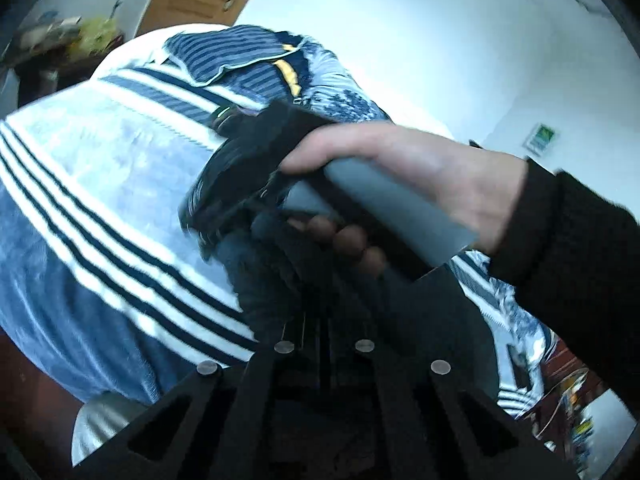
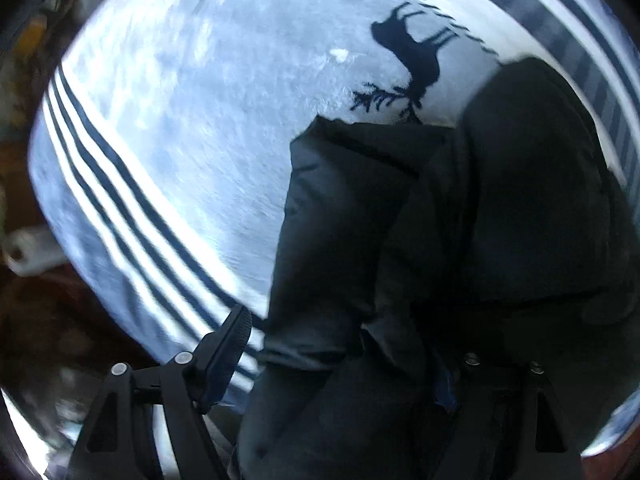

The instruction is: Fold large clothes

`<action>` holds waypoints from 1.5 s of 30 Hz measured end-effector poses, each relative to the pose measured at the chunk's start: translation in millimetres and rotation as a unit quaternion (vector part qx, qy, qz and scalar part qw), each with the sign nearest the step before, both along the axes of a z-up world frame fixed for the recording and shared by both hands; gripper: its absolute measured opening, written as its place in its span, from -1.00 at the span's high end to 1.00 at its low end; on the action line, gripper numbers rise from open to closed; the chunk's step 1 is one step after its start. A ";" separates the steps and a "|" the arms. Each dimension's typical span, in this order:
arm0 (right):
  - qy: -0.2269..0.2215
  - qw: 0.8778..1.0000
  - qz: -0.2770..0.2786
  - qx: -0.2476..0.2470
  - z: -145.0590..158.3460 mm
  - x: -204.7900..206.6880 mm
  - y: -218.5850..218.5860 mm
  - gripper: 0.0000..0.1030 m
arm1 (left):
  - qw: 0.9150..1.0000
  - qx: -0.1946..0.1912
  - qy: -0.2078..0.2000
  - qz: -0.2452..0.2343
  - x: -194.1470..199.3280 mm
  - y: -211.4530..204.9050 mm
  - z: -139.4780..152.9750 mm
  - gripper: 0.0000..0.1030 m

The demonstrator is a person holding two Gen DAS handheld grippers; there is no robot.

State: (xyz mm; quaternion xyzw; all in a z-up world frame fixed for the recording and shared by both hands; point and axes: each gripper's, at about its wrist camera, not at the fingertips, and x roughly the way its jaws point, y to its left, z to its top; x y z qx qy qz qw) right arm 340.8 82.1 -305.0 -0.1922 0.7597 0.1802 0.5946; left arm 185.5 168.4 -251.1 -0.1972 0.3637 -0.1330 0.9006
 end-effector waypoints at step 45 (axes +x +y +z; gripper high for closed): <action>-0.175 0.854 -0.422 0.248 80.7 -35.5 -530.1 -0.50 | 0.972 0.138 0.190 -0.011 245.3 3.3 -59.8 -0.40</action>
